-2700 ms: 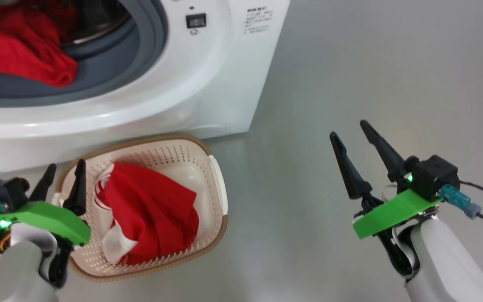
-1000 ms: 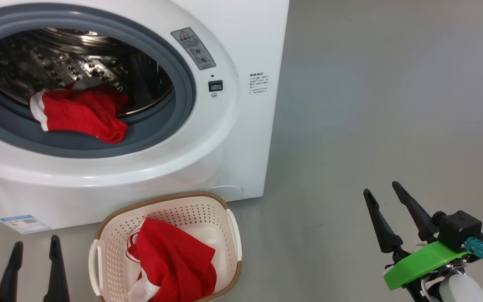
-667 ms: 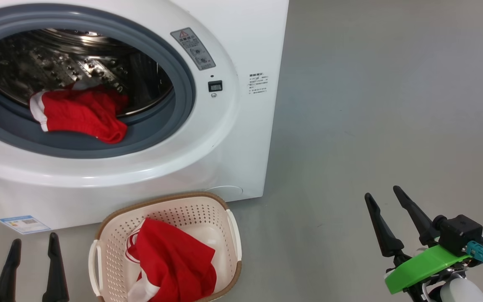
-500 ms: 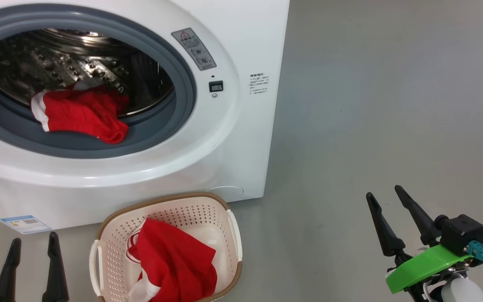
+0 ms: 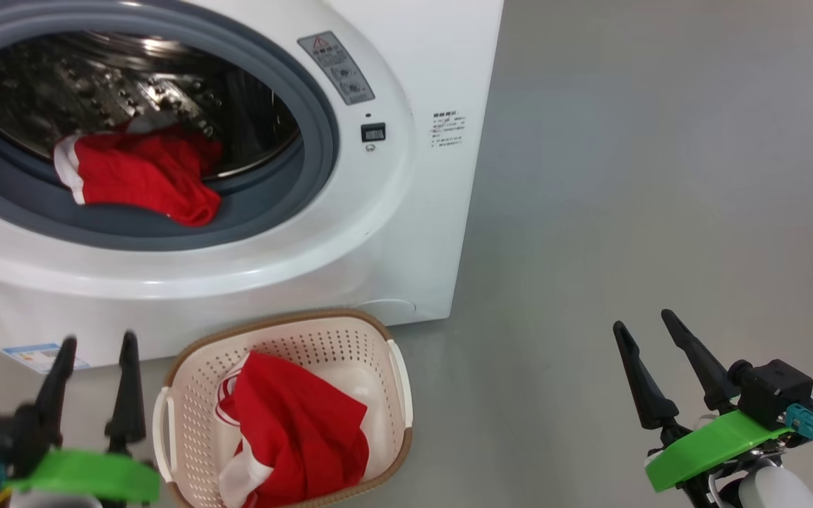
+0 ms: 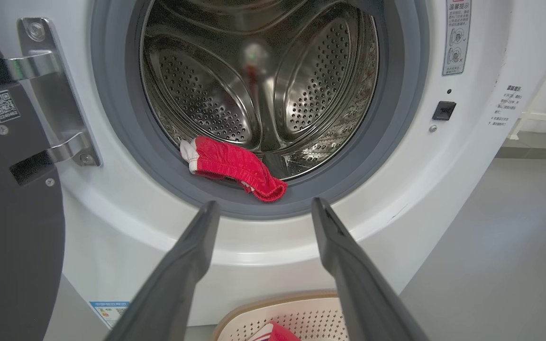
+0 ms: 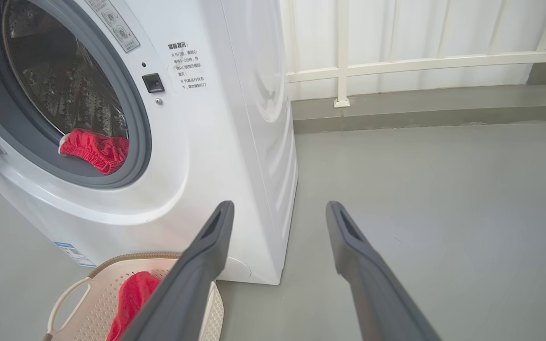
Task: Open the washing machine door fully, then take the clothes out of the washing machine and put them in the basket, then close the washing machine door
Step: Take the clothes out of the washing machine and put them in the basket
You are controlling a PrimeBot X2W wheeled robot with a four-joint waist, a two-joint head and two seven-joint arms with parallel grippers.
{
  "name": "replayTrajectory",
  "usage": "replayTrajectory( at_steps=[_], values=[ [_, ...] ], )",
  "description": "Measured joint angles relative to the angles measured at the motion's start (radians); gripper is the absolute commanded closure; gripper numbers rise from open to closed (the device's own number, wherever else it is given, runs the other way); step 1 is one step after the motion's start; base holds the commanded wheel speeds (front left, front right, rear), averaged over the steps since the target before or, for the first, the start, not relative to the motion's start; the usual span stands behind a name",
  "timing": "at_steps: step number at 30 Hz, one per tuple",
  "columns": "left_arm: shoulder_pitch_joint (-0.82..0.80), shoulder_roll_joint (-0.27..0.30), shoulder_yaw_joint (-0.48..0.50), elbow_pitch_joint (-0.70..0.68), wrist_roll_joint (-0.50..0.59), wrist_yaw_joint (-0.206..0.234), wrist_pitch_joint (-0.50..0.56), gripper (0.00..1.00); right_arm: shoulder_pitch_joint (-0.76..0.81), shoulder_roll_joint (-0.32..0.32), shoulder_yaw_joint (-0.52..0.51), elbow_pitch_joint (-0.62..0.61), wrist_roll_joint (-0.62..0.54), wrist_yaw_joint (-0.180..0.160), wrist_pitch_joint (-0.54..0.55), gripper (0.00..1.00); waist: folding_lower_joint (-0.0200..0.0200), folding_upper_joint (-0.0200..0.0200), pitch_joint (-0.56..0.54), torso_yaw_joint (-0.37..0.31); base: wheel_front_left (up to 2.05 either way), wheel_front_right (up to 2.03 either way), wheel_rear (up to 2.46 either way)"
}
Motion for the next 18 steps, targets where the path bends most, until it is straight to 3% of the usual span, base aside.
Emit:
replayTrajectory(
  at_steps=[10,18],
  values=[
    [-0.332,0.053,-0.068,0.188,0.054,0.009,0.234,0.0,-0.058,0.035,0.014,-0.008,-0.001,0.0,0.0,0.0,0.0,0.0,0.096,-0.007,0.0,0.0,0.0],
    [-0.56,0.105,-0.132,0.345,0.144,0.025,0.34,0.0,-0.099,0.054,0.016,-0.01,-0.008,0.0,0.0,0.0,0.0,0.0,0.167,-0.026,0.0,0.0,0.0]
  ],
)
